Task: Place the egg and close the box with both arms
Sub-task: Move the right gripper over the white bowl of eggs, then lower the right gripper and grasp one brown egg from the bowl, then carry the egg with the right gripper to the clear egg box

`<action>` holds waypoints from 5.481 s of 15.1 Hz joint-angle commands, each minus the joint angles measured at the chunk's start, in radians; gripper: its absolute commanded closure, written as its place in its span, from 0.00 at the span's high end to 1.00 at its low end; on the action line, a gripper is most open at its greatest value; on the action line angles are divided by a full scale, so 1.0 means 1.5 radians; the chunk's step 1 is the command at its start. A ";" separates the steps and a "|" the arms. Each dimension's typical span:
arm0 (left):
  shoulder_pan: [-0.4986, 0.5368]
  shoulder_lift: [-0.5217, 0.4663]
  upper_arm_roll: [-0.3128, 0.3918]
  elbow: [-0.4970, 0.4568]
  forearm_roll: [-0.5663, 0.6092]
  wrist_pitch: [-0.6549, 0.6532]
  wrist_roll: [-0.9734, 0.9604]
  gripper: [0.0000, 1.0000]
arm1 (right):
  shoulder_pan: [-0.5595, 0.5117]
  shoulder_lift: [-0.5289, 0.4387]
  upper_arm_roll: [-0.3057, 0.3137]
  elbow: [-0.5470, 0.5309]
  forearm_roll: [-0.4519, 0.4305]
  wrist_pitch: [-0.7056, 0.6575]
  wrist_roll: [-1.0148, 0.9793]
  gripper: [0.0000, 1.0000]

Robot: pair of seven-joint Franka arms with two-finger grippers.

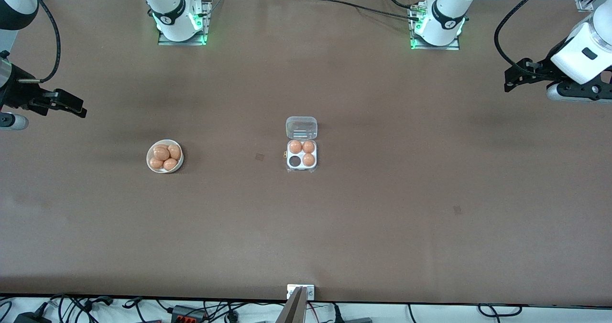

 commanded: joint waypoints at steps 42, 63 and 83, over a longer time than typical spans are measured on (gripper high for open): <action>0.000 0.007 -0.001 0.020 0.015 -0.024 0.010 1.00 | 0.073 0.370 0.005 -0.005 0.031 0.117 0.015 0.96; -0.007 0.008 -0.002 0.021 0.016 -0.025 0.010 1.00 | 0.073 0.362 0.005 0.043 0.061 0.060 0.008 0.00; -0.014 0.061 -0.003 0.105 0.016 -0.067 0.007 1.00 | 0.372 0.475 0.031 0.251 0.153 0.214 0.168 0.00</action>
